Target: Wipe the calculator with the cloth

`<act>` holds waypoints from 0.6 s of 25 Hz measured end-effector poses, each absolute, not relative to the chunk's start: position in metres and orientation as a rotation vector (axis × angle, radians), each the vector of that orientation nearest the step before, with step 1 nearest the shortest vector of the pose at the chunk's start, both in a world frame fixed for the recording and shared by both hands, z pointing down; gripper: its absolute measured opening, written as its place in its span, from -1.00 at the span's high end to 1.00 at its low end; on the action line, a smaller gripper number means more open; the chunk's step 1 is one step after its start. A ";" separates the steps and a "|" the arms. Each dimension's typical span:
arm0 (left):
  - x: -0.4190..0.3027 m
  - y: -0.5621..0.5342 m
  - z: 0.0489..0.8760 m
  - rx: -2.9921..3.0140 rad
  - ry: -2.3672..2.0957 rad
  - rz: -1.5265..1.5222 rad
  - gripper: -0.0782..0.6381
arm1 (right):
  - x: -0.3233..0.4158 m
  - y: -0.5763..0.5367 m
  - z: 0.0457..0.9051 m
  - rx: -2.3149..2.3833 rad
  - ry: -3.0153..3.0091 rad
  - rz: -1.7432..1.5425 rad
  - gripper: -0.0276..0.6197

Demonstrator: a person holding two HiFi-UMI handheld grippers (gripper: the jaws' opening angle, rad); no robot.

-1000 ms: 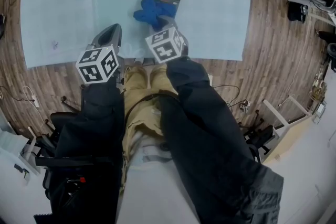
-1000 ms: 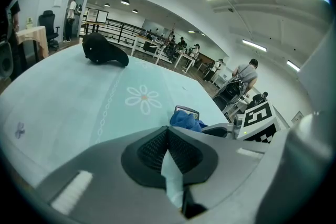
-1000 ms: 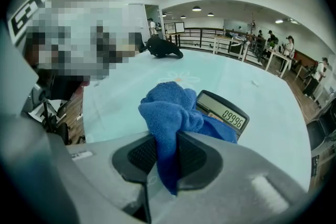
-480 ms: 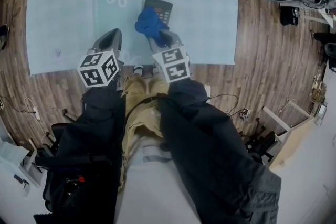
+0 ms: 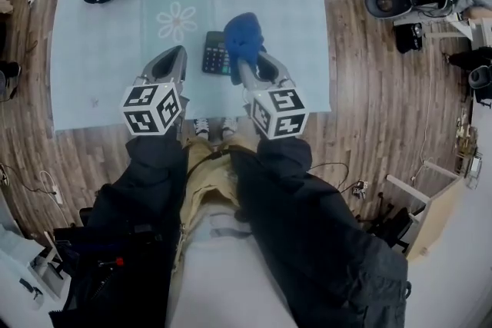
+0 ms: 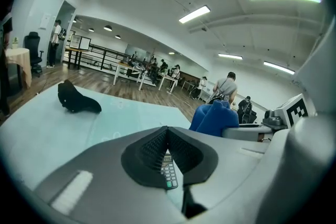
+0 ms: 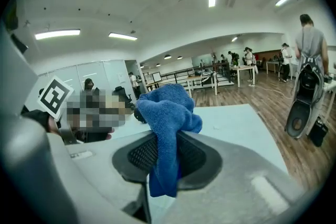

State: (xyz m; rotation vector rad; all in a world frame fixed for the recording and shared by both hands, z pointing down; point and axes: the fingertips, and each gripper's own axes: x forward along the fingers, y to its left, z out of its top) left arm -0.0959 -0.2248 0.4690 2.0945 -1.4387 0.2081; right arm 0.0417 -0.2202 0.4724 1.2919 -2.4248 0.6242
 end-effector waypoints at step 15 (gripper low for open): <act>-0.063 -0.274 0.321 2.379 -1.510 -0.027 0.79 | 0.088 -0.255 0.312 1.560 -2.641 0.385 0.65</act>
